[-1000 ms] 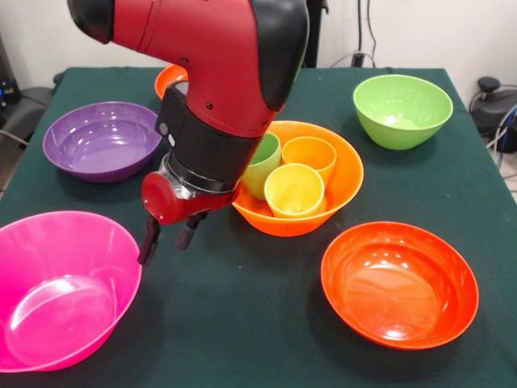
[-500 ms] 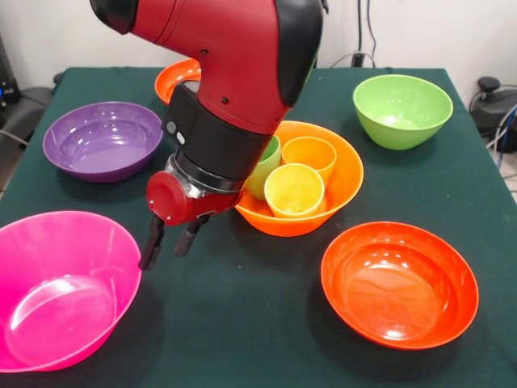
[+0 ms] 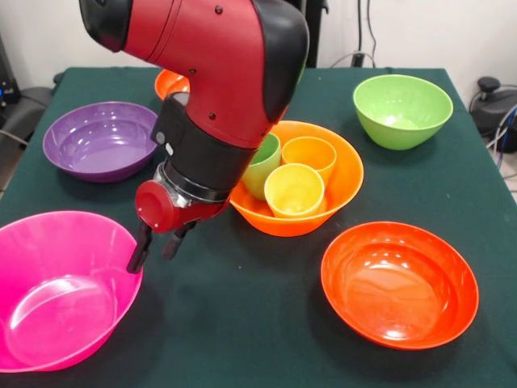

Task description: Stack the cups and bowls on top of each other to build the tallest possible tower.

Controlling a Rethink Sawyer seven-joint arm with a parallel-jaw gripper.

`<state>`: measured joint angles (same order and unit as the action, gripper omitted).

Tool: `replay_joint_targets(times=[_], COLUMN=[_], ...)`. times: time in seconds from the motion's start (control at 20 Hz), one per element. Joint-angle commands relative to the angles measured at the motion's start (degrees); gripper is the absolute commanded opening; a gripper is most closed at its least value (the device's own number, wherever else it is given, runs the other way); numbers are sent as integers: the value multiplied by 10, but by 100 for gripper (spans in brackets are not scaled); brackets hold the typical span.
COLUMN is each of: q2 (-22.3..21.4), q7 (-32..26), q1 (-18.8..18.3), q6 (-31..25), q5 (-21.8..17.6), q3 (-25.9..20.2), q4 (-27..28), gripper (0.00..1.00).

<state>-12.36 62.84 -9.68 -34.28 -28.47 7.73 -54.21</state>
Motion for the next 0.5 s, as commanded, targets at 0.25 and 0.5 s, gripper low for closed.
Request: replay_joint_targets(times=[0.25,0.5], q2=[34,43], q7=[69,66], q1=[-4,-4], q6=[5,-7], q5=[1,4], q3=[-24,-19], q4=[22,36], gripper=[100,100])
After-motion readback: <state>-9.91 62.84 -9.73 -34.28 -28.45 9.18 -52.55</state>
